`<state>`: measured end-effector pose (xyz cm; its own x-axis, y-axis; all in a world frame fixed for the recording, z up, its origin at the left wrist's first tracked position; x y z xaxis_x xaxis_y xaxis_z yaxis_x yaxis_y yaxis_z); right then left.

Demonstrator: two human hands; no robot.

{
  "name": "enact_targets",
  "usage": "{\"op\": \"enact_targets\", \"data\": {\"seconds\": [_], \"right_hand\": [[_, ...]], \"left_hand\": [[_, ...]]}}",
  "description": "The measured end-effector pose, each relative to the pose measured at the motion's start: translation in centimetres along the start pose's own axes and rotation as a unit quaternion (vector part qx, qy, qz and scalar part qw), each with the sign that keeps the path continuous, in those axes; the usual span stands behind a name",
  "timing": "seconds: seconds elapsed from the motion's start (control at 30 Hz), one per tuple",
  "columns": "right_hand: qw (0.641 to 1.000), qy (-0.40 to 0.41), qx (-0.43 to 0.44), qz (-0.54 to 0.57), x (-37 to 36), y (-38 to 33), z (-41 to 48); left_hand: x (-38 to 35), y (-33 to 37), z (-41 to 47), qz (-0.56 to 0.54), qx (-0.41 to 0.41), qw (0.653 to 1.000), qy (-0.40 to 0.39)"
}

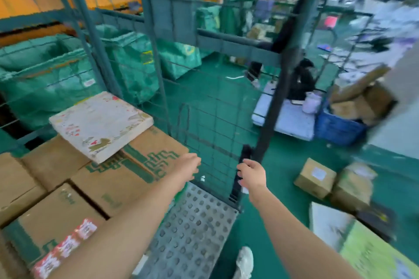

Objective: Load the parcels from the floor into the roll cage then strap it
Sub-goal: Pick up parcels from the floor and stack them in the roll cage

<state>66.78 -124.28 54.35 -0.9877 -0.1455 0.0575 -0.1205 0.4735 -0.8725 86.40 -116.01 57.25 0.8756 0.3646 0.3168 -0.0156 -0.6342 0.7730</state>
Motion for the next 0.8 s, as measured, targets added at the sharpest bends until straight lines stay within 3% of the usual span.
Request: {"op": "enact_targets", "data": {"seconds": [0.53,0.8], "right_hand": [[0.948,0.276,-0.061,0.146,38.5,8.9,-7.3],[0.926,0.326,-0.094,0.164,54.8,13.9,-8.5]], "left_hand": [[-36.7,4.5,-10.7,0.157,-0.082,0.955,-0.239],[-53.0,3.6,-15.8,0.212,-0.096,0.928,-0.29]]}}
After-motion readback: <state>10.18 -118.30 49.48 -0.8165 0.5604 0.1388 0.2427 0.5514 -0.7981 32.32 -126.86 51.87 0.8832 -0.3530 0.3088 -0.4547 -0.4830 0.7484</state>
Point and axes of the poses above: each hand's wrist, its own z-axis towards the middle knuckle, its own x-axis out of the back of the hand, y = z × x, the point moved 7 cm from there along z, towards the middle knuckle, and after that the axes turned 5 degrees about z, right-handed, at the moved point
